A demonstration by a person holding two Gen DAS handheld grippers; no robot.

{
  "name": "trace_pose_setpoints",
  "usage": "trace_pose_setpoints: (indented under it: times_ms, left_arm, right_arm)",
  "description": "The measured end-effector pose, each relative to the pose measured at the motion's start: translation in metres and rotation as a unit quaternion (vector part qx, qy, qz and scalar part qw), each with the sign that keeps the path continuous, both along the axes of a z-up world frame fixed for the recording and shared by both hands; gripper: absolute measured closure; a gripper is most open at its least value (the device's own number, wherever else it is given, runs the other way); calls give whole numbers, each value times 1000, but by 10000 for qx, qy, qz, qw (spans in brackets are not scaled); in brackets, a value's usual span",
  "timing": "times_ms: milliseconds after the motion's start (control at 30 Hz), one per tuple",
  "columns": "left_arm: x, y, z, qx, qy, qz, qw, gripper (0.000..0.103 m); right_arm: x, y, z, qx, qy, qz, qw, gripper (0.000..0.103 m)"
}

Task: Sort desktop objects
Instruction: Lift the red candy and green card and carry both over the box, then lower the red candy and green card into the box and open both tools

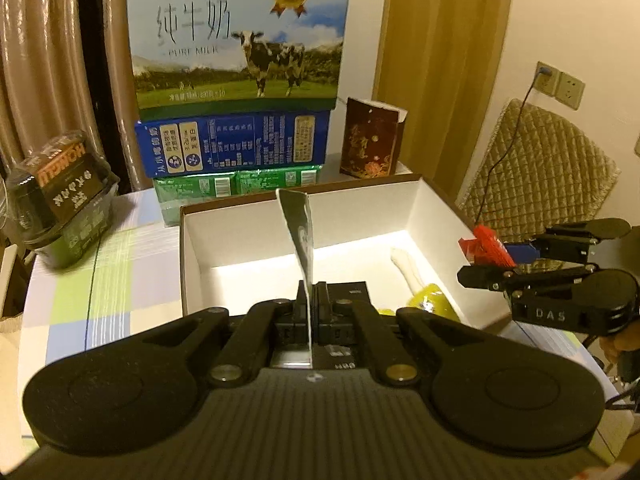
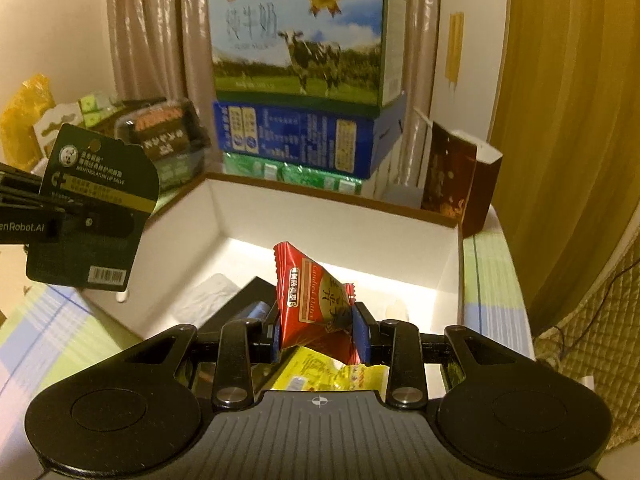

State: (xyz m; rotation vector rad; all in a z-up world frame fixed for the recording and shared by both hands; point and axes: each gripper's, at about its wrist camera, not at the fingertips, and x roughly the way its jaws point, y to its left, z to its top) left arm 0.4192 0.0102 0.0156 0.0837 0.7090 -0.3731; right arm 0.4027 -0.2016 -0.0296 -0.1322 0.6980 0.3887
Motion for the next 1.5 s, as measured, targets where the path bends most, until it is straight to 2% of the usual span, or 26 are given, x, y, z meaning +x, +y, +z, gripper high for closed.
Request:
trace_pose_setpoints:
  times_ms: [367,533,733,933,1000,1067,1167,1233,1367,1400,1467,1500]
  left_arm:
    - [82,-16,-43,349,397,48,9986,103]
    - [115,-21,-68,643,536,154,9964,103]
    - [139,-27,-96,1108,606,256,9917,103]
    - [155,-32,-108,1274,754,305,9885,103]
    - [157,-30,-107,1156,816,330,9894,99]
    - [155,-30,-106,1117,781,297,9902,90]
    - [153,-31,-105,1217,721,289,9895,87]
    - [154,-29,-104,1110,803,310,9901,87]
    - [153,-26,-100,995,837,321,9910,76]
    - [152,-26,-99,991,827,312,9911,75]
    - [151,-26,-96,955,824,301,9916,71]
    - [150,-25,-95,925,833,289,9918,69]
  right_arm:
    - [70,4,-29,-170,414,-98,9989,72]
    - [94,7,-47,-311,582,-90,9978,72]
    - [114,7,-60,-351,714,-116,9968,72]
    - [123,10,-67,-392,799,-115,9960,72]
    - [125,10,-67,-396,837,-116,9956,72]
    - [125,11,-67,-419,833,-98,9956,72]
    - [125,11,-67,-439,853,-77,9954,72]
    - [125,12,-66,-450,843,-59,9954,72]
    - [125,12,-65,-472,762,-85,9959,72]
    - [125,12,-64,-465,762,-97,9960,70]
    - [123,10,-62,-461,706,-141,9963,56]
    - [120,8,-61,-450,642,-149,9968,43]
